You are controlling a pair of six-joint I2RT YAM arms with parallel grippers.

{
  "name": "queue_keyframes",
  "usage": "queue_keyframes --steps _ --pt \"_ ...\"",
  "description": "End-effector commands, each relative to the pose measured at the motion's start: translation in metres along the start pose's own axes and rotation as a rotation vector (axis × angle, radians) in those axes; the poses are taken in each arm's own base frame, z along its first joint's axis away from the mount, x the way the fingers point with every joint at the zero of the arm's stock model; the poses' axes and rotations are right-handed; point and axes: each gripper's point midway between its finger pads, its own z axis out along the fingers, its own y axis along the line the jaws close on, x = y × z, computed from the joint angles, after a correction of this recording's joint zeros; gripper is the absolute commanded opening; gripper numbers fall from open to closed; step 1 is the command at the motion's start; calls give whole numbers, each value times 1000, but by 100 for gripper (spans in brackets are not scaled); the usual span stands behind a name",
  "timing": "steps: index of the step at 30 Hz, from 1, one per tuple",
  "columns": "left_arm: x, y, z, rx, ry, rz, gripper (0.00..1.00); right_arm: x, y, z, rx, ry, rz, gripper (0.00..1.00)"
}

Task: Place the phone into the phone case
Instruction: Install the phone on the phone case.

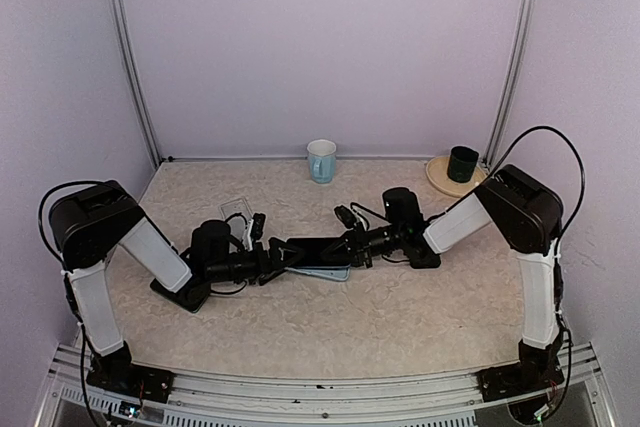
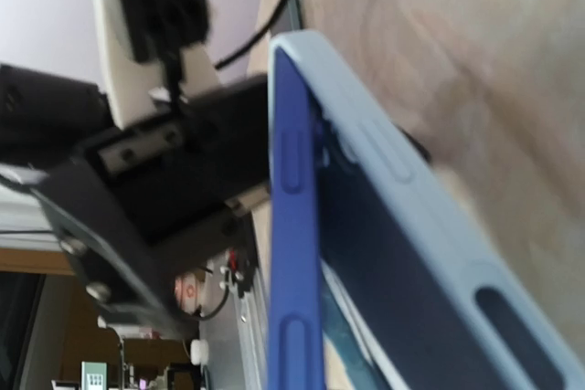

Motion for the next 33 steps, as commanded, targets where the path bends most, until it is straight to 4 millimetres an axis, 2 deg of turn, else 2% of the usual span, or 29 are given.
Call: queue_keyframes --steps 1,12,21,33 --pt "-9 -25 -6 110 -18 30 95 9 29 -4 -53 39 -115 0" --pt "-3 -33 -5 164 3 23 92 21 39 0 -85 69 -168 0" --pt "5 -44 -1 206 27 36 85 25 37 5 -107 75 -160 0" --pt "13 -45 1 220 44 25 78 27 31 21 -113 100 -160 0"
